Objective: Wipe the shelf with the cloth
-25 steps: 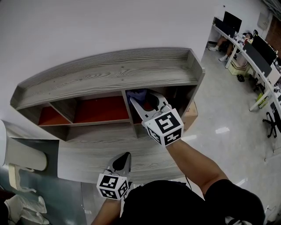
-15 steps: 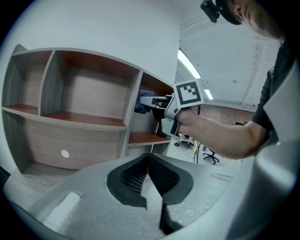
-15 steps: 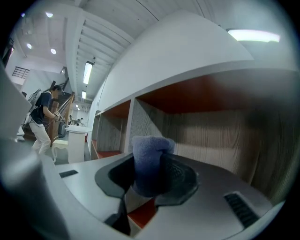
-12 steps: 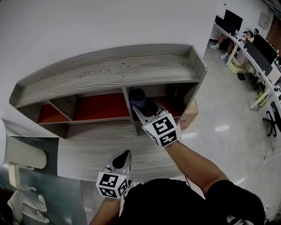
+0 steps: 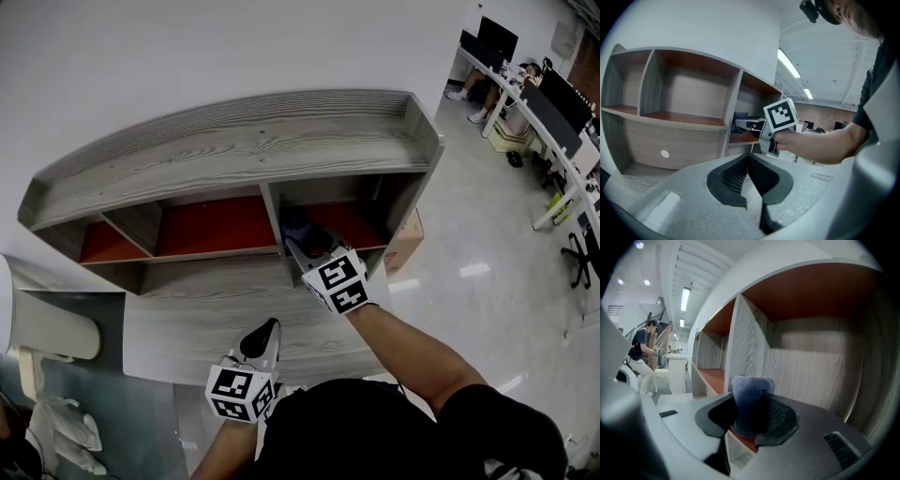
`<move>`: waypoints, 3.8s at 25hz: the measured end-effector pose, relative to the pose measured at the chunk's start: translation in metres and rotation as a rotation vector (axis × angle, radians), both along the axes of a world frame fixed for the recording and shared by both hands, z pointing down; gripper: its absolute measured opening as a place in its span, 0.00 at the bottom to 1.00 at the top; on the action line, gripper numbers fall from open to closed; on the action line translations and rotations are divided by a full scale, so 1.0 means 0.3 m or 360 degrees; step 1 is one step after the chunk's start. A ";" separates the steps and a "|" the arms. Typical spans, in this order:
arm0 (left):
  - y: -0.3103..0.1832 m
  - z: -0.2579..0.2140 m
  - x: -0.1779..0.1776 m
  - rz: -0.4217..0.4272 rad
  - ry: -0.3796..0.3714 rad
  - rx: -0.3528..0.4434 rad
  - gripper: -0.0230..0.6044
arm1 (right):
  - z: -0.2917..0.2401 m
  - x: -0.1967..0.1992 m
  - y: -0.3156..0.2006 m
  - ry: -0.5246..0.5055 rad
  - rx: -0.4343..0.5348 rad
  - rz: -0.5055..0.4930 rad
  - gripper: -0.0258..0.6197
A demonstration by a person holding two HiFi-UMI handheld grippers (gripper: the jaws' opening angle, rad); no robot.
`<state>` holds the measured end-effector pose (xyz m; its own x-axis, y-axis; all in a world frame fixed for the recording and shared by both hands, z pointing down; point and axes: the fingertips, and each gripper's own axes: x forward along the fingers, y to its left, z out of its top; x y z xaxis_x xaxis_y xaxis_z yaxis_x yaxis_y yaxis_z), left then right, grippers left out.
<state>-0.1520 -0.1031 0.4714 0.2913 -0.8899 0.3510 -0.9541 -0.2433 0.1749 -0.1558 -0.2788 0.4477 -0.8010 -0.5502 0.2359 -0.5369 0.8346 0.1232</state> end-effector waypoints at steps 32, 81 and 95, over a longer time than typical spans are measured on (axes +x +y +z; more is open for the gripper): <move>-0.028 0.013 0.088 0.0121 -0.0003 -0.0006 0.05 | 0.174 0.203 -0.090 0.0145 -0.0137 0.0303 0.24; -0.033 -0.002 0.206 0.0259 -0.0060 0.0024 0.05 | 0.068 0.580 -0.179 -0.1037 -0.0891 0.0735 0.24; -0.026 -0.013 0.204 0.0273 -0.0052 0.0049 0.05 | -0.228 0.559 -0.177 -0.1287 -0.0785 0.0590 0.24</move>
